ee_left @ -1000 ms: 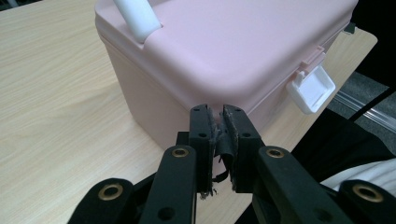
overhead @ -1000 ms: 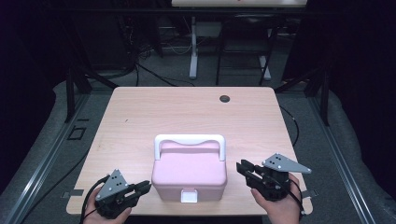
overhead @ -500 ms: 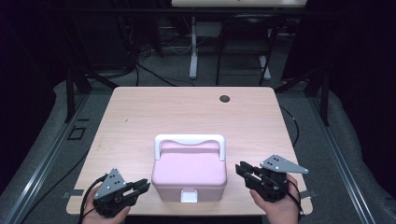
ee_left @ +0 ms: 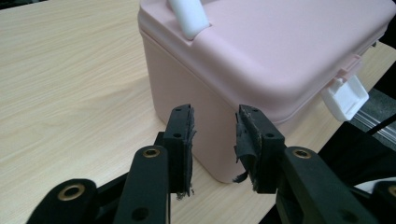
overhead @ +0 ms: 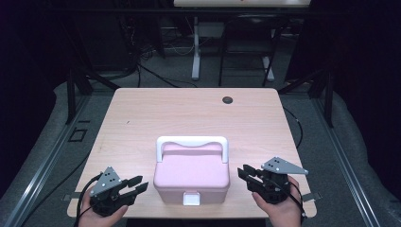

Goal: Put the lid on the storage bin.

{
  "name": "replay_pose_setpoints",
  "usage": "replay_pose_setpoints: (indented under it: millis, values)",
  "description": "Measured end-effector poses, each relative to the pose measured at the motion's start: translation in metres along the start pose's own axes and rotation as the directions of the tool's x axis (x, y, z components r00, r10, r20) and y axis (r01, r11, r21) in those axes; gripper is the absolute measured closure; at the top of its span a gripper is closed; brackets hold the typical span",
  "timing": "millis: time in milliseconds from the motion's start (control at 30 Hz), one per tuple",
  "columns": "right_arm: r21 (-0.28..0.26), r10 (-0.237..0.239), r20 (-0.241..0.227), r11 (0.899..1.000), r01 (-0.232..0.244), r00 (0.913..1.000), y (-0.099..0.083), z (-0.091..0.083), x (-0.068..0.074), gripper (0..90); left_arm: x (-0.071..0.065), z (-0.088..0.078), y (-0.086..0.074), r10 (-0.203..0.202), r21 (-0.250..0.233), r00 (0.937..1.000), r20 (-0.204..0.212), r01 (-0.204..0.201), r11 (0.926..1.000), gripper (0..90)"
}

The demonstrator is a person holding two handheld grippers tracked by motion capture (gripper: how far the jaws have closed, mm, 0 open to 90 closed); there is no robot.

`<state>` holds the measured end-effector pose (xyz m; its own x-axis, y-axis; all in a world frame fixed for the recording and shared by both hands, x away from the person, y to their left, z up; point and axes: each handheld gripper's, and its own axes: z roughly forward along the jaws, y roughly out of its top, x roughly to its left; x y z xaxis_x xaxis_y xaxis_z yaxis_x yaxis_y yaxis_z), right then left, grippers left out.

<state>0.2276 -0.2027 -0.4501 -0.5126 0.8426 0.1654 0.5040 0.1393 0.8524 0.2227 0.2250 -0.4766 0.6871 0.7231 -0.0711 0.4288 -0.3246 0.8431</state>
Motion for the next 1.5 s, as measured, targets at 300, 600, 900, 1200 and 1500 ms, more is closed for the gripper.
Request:
replay_pose_setpoints:
  millis: [300,600,900,1200,1500]
  values:
    - [-0.001,0.003,0.016,1.000,-0.003,0.9999,-0.003,0.002,-0.005,70.8,0.010,0.002,-0.004,-0.040,0.003,0.9991,-0.015,0.040,0.9992,61.8]
    - [0.019,0.008,0.019,1.000,-0.008,0.9998,-0.008,0.011,-0.011,69.0,0.024,0.009,0.001,-0.061,-0.009,0.9972,-0.042,0.061,0.9981,59.3]
    - [0.017,0.019,0.025,1.000,-0.019,0.9995,-0.014,0.019,-0.021,66.1,0.037,0.024,0.007,-0.078,-0.027,0.9934,-0.085,0.076,0.9968,59.4]
    - [0.034,0.000,0.045,0.999,-0.001,0.9990,-0.022,0.031,-0.028,58.3,0.053,0.045,0.014,-0.112,-0.032,0.9874,-0.112,0.109,0.9936,59.1]
    - [0.006,-0.057,0.101,0.998,0.057,0.9933,-0.032,0.039,-0.033,53.0,0.056,0.061,0.005,-0.111,-0.022,0.9850,-0.132,0.109,0.9938,55.4]
